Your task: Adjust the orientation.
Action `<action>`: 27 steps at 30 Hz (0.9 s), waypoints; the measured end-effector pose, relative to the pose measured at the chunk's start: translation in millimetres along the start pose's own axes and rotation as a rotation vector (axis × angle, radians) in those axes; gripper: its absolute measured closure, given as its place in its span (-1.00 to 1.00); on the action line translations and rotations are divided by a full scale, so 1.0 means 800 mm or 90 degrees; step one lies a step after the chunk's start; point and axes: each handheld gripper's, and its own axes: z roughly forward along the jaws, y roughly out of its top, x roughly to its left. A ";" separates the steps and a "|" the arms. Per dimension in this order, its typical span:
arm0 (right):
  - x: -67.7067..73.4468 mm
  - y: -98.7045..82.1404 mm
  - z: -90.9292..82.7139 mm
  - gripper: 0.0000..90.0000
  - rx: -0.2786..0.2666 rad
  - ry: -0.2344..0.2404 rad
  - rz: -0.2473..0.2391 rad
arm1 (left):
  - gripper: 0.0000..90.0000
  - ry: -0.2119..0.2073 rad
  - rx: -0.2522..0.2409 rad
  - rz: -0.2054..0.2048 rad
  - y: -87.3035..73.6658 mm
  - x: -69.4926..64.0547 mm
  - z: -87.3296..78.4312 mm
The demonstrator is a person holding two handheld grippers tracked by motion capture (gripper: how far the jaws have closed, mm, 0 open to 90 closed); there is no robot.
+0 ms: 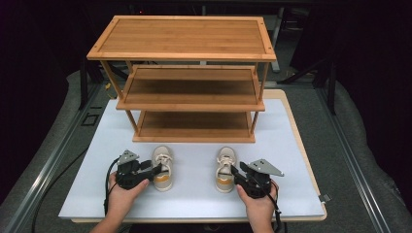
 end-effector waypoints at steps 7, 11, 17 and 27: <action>0.004 -0.008 0.019 0.19 0.041 0.017 0.003 | -0.04 0.014 0.008 0.000 0.000 -0.001 0.006; -0.002 -0.011 0.029 0.15 0.052 0.014 0.037 | 0.00 0.013 0.006 -0.006 0.001 -0.001 0.008; -0.007 -0.012 0.038 0.22 0.058 0.032 0.089 | 0.06 0.002 0.006 -0.021 0.005 -0.003 0.010; 0.017 -0.008 0.056 0.23 0.074 0.091 0.084 | 0.08 -0.040 0.016 -0.015 0.013 -0.028 0.032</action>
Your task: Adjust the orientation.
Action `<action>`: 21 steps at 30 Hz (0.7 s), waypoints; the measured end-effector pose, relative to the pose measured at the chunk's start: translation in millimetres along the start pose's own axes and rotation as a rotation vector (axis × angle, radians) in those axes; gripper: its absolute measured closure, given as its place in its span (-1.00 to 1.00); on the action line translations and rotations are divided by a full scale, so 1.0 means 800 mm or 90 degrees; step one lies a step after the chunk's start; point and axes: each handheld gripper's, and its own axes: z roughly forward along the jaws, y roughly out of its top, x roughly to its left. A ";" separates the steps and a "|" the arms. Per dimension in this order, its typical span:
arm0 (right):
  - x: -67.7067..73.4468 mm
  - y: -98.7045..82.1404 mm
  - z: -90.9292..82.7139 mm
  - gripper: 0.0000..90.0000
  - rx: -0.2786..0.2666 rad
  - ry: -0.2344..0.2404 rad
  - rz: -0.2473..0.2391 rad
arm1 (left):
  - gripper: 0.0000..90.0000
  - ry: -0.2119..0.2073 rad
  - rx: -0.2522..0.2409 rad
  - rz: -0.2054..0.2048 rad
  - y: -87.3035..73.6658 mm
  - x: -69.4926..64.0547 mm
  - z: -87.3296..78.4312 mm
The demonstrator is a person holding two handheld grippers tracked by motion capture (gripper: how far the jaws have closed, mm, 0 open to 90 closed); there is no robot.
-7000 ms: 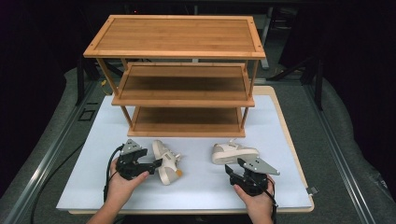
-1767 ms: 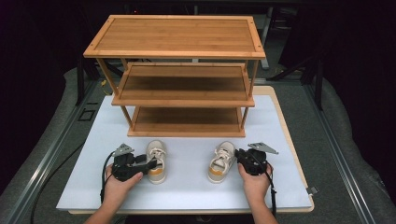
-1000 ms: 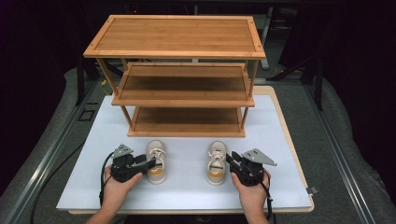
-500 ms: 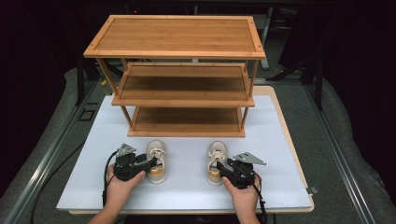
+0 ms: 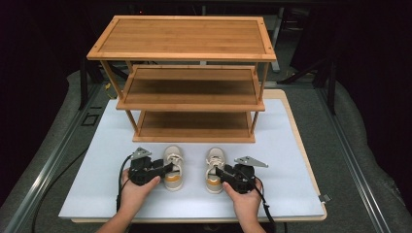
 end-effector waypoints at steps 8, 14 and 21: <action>0.014 -0.001 0.009 0.23 0.007 0.023 -0.003 | 0.07 -0.034 0.006 0.021 0.003 -0.029 0.020; 0.027 -0.008 0.009 0.22 0.003 0.024 -0.012 | 0.07 -0.058 0.006 0.040 0.001 -0.031 0.024; 0.027 -0.007 0.010 0.17 0.006 0.025 -0.012 | 0.03 -0.099 0.007 0.015 -0.003 -0.018 0.015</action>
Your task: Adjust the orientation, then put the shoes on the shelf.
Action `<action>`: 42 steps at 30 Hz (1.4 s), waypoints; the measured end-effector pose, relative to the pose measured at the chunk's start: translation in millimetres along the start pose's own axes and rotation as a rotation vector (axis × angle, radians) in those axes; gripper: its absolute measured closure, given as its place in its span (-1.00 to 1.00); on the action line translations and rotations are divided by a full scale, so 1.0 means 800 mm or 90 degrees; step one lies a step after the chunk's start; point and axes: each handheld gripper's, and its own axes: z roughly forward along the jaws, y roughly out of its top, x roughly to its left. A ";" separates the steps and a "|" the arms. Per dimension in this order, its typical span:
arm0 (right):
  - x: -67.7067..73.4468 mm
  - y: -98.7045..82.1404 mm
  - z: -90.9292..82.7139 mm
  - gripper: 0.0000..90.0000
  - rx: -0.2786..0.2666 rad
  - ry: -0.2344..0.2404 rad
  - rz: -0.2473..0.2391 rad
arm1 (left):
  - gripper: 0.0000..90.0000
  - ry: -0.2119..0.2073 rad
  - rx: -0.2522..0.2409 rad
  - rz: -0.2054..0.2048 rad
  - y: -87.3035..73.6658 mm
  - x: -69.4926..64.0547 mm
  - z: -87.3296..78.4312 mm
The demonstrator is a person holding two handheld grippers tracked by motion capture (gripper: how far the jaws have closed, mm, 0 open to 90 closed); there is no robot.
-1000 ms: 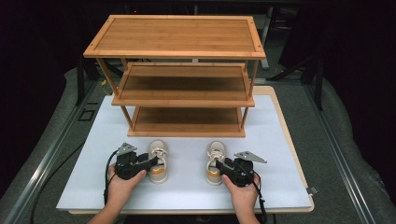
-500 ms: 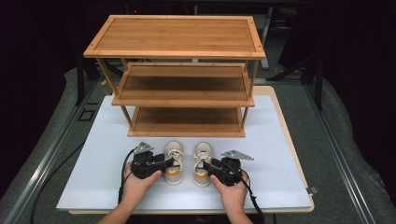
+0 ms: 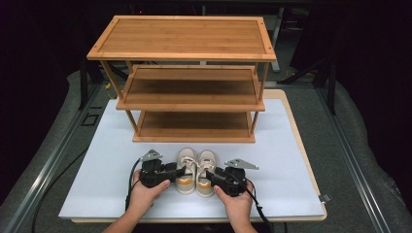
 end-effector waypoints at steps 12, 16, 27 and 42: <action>0.001 -0.002 -0.017 -0.07 -0.026 -0.006 -0.030 | -0.06 0.022 -0.014 -0.003 -0.006 -0.012 -0.014; 0.001 -0.002 -0.019 -0.15 -0.030 -0.007 -0.030 | -0.05 0.023 -0.011 -0.006 -0.005 -0.013 -0.012; 0.013 -0.004 -0.006 0.07 -0.023 -0.038 -0.043 | 0.06 0.041 -0.014 0.004 -0.005 -0.018 0.001; 0.010 -0.010 0.000 0.11 -0.032 -0.033 0.014 | 0.12 0.082 -0.007 -0.006 -0.004 -0.026 0.008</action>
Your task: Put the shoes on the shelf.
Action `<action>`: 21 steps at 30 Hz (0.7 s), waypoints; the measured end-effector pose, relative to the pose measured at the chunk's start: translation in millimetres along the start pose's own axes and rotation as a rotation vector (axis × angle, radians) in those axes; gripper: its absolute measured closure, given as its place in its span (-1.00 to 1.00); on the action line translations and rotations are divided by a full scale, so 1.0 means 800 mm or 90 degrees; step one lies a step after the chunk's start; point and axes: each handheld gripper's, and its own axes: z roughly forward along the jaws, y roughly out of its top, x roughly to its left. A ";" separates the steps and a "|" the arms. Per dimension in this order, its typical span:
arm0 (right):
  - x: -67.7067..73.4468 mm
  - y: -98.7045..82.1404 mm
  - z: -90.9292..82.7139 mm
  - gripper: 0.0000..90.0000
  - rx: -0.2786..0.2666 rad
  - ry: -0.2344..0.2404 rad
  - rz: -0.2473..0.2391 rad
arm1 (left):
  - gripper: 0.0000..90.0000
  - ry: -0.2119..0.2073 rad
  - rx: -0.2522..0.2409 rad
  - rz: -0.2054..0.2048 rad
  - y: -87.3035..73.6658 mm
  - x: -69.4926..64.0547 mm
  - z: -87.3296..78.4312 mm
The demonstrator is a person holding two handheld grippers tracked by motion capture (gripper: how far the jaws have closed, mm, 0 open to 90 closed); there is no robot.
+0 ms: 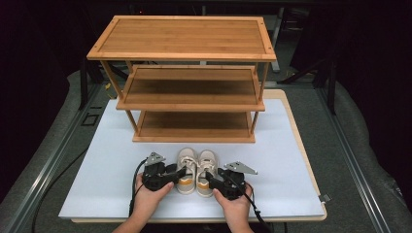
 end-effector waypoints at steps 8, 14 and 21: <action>0.001 0.000 0.002 0.13 0.002 -0.001 0.001 | 0.19 0.024 -0.016 -0.013 -0.004 -0.005 0.001; 0.007 -0.005 0.003 0.21 -0.029 -0.033 -0.013 | 0.22 0.035 -0.034 -0.027 -0.008 -0.007 0.001; 0.015 -0.007 0.005 0.24 -0.044 -0.068 -0.033 | 0.22 0.030 -0.050 -0.040 -0.012 -0.006 0.002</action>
